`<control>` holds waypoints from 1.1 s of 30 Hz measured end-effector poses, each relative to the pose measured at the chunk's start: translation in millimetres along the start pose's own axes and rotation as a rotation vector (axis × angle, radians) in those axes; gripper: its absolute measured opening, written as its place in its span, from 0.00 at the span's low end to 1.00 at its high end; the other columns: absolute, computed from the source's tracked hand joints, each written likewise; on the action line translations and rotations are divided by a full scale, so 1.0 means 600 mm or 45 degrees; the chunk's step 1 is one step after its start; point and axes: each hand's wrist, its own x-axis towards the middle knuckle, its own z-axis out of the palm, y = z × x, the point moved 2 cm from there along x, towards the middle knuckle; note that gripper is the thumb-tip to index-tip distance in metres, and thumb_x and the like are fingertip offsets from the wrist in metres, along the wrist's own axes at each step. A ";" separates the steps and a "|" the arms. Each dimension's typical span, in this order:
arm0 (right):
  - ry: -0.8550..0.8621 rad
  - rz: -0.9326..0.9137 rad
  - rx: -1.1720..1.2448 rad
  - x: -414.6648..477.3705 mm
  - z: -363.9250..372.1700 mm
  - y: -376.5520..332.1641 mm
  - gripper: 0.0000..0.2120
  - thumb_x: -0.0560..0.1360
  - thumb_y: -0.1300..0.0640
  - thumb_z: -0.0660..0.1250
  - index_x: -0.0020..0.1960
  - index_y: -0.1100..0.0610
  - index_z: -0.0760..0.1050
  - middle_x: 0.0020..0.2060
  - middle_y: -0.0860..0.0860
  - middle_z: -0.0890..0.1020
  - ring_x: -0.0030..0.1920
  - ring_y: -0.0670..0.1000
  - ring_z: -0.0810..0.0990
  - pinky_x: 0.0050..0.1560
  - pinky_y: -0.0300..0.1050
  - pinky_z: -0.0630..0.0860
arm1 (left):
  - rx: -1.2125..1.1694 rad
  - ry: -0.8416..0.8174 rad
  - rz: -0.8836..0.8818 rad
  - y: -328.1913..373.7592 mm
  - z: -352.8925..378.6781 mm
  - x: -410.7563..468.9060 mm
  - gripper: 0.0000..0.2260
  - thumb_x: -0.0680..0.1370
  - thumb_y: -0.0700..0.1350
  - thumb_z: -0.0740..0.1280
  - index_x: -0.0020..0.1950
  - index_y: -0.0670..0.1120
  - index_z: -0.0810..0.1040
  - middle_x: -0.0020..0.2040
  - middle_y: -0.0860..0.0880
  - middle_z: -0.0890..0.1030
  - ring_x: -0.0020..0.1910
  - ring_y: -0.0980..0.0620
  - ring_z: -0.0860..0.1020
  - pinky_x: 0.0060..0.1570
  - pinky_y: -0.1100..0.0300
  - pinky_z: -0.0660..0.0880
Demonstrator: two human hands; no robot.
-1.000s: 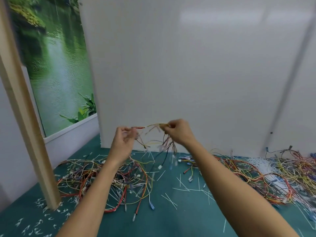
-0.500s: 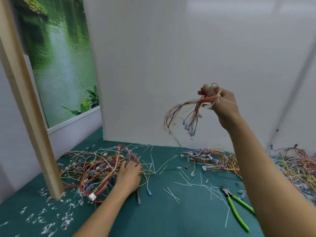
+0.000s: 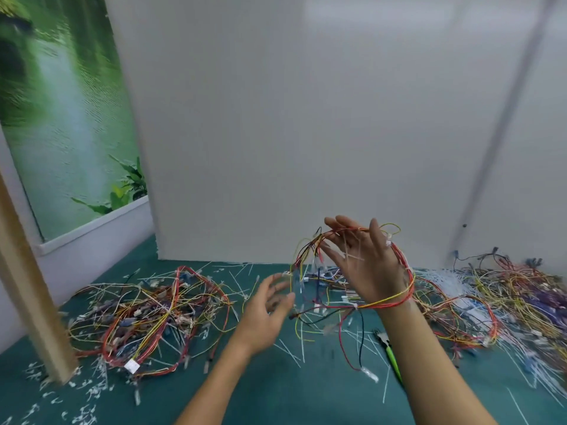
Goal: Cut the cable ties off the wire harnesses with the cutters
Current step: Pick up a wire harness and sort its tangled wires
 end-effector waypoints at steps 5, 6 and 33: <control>0.017 -0.013 0.118 -0.027 -0.033 0.049 0.27 0.78 0.39 0.63 0.62 0.61 0.80 0.63 0.58 0.82 0.61 0.57 0.80 0.71 0.59 0.72 | -0.623 0.051 -0.370 0.014 0.014 0.031 0.17 0.82 0.40 0.65 0.71 0.42 0.70 0.57 0.37 0.82 0.49 0.40 0.82 0.49 0.44 0.79; -0.016 -0.016 0.148 -0.028 -0.041 0.054 0.30 0.75 0.36 0.70 0.63 0.61 0.80 0.64 0.58 0.81 0.62 0.57 0.80 0.73 0.60 0.70 | -0.597 0.039 -0.372 0.019 0.010 0.040 0.18 0.81 0.38 0.65 0.71 0.42 0.71 0.55 0.38 0.83 0.45 0.43 0.82 0.42 0.50 0.79; 0.279 0.375 0.804 0.003 -0.126 0.085 0.45 0.70 0.21 0.59 0.60 0.62 0.78 0.70 0.67 0.75 0.70 0.70 0.75 0.72 0.69 0.67 | -0.019 -0.100 -0.467 0.017 -0.065 0.091 0.11 0.77 0.47 0.74 0.57 0.44 0.82 0.32 0.53 0.82 0.22 0.57 0.64 0.21 0.68 0.59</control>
